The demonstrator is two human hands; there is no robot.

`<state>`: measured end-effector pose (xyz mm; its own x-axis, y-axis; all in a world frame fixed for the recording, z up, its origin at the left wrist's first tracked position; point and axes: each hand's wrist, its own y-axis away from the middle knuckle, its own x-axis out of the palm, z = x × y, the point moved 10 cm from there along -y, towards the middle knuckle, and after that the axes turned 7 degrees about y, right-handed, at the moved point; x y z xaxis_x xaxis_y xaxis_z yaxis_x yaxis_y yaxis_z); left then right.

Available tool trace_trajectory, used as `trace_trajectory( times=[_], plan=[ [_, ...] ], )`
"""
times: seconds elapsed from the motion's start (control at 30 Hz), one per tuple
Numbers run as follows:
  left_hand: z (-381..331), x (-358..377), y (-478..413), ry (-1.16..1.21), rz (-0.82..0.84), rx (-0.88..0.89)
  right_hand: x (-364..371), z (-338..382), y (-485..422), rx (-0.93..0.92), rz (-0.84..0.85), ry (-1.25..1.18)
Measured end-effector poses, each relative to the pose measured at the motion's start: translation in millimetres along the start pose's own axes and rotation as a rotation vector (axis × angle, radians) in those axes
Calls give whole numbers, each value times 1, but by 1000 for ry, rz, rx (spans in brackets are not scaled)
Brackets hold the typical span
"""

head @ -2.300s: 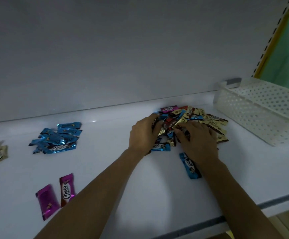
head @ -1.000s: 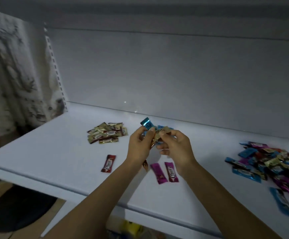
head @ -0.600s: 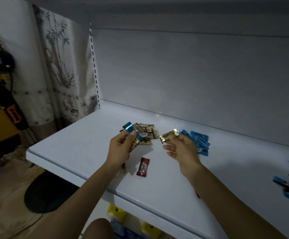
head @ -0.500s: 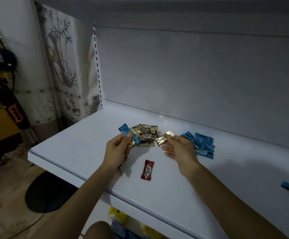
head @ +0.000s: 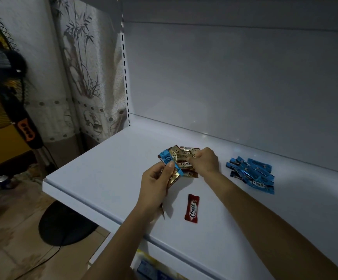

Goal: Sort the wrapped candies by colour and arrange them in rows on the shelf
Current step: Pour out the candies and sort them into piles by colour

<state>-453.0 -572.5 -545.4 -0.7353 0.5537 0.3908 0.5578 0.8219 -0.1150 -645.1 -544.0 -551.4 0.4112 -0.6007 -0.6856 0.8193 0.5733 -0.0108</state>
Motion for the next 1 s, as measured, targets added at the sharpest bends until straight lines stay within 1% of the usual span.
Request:
trace_trajectory(
  times=[0.07, 0.1, 0.13, 0.17, 0.23, 0.27, 0.3, 0.33, 0.4, 0.47, 0.53, 0.57, 0.63, 0.67, 0.73, 0.77, 0.8, 0.87, 0.93, 1.0],
  plan=[
    [1, 1, 0, 10, 12, -1, -7, 3, 8, -26, -52, -57],
    [1, 2, 1, 11, 17, 1, -11, 8, 14, -52, -72, -127],
    [1, 2, 0, -2, 19, 8, -14, 15, 22, -92, -55, -213],
    [0, 2, 0, -21, 23, 16, -13, 23, 31, -128, 7, -310],
    [-1, 3, -1, -67, 42, 45, -4, 42, 56, -207, 249, -414],
    [0, 4, -1, -93, 54, 60, 2, 49, 68, -254, 367, -406],
    [0, 4, -1, -124, 68, 79, 5, 52, 78, -288, 442, -391],
    [0, 5, -1, -170, 90, 105, 5, 49, 82, -301, 473, -386],
    [1, 13, 2, -281, 161, 152, 0, 38, 82, -276, 467, -425],
    [5, 22, 5, -394, 220, 164, -13, 21, 77, -183, 392, -475],
    [8, 21, 4, -438, 201, 153, -37, -3, 66, -67, 230, -499],
    [8, 18, 3, -443, 174, 155, -55, -14, 61, -53, 115, -487],
    [5, 13, 2, -452, 133, 170, -97, -32, 50, -161, -144, -354],
    [4, 13, 2, -455, 122, 172, -116, -40, 45, -213, -258, -220],
    [6, 12, 2, -456, 109, 160, -144, -54, 39, -234, -418, 154],
    [7, 12, 1, -448, 107, 154, -151, -61, 34, -229, -454, 327],
    [8, 11, 1, -436, 105, 151, -154, -66, 28, -224, -455, 482],
    [8, 8, -1, -401, 88, 145, -147, -77, 17, -203, -383, 699],
    [8, 5, -1, -358, 68, 128, -135, -87, 11, -158, -290, 741],
    [6, 4, 0, -335, 60, 128, -133, -90, 15, -92, -283, 684]
  ],
)
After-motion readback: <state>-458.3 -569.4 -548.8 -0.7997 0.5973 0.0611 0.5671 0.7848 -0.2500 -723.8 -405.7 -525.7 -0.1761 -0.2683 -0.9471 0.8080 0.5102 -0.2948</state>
